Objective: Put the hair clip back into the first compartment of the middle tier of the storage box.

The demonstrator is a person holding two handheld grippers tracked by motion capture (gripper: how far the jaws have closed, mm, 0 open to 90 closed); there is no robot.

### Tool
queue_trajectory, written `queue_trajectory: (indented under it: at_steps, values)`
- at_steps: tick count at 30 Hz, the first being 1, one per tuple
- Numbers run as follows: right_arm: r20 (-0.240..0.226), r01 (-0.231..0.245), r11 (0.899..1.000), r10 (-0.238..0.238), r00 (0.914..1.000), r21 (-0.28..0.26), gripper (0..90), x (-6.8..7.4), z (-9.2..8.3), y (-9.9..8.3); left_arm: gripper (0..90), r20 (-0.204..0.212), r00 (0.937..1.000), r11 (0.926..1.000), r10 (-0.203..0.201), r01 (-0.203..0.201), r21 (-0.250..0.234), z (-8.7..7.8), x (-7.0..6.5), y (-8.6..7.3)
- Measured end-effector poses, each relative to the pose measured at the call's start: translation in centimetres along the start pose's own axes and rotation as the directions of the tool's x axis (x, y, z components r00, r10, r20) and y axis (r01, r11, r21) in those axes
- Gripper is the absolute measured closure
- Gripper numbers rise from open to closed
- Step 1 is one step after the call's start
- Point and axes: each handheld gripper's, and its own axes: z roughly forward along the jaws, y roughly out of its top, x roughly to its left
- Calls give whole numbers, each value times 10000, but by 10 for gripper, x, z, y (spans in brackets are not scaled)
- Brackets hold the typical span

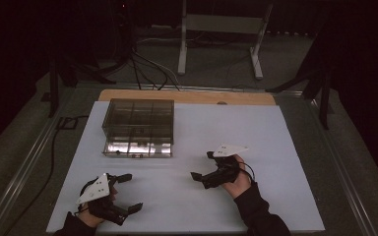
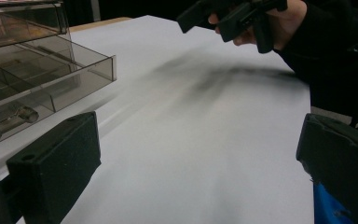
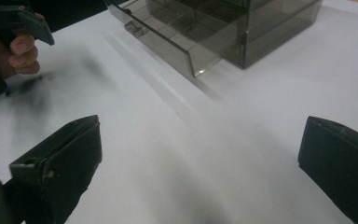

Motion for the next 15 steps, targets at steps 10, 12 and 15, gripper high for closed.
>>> queue_trajectory:
  at_steps: [10,12,15]
  values:
    - [293,-269,9996,269,9992,10,0,-9,-22,-34,7,9,10000,10000,40,-40,22,0,0,0]
    - [435,-346,9994,346,9985,-23,0,-11,-29,-39,7,15,10000,10000,38,-38,16,0,0,0]
    - [645,-382,9992,389,9972,-121,0,-15,-40,-46,7,14,10000,10000,33,-33,37,0,0,0]
